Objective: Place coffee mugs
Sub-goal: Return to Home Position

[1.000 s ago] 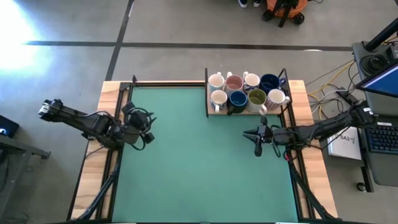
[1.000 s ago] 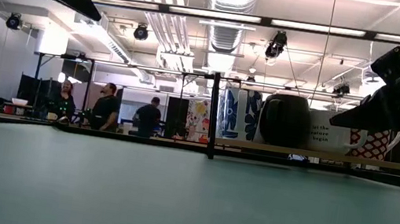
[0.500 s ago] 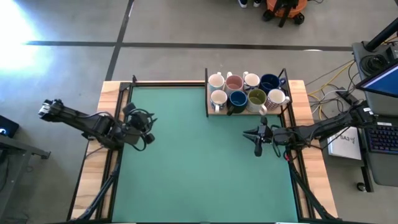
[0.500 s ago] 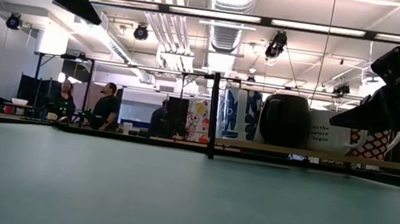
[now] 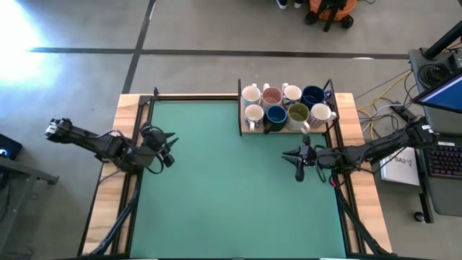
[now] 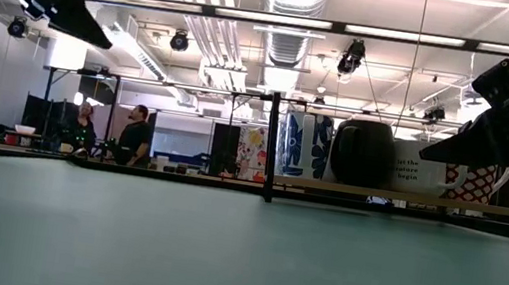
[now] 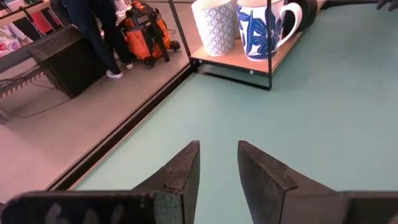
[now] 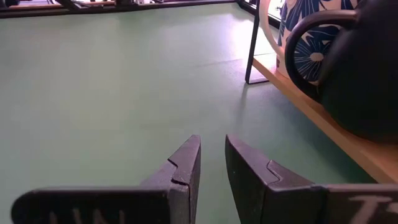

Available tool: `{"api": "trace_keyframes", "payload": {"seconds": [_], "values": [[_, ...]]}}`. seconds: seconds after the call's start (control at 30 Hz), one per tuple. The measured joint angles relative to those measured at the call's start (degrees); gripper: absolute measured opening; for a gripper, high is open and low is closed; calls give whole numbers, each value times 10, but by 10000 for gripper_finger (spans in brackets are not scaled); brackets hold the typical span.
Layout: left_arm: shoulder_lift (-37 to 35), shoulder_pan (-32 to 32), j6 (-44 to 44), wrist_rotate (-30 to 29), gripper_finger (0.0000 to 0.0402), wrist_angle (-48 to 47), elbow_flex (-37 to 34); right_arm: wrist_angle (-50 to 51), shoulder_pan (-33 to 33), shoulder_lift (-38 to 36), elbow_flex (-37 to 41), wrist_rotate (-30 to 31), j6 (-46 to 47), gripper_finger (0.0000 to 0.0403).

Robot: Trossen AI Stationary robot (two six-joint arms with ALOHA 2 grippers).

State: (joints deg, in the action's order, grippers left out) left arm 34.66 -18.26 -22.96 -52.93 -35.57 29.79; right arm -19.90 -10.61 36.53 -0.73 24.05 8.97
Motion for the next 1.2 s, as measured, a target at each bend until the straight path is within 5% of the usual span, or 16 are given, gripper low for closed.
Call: {"api": "trace_keyframes", "payload": {"seconds": [0.17,0.33,0.6,1.2], "values": [[-47,0,-14,1,91,33,-44,0,0,0,0,0,0,66],[-130,-1,-52,8,91,199,-118,0,0,0,0,0,0,66],[-240,-1,28,10,91,424,-210,0,0,0,0,0,0,66],[-347,-1,49,10,91,428,-292,0,0,0,0,0,0,66]]}}
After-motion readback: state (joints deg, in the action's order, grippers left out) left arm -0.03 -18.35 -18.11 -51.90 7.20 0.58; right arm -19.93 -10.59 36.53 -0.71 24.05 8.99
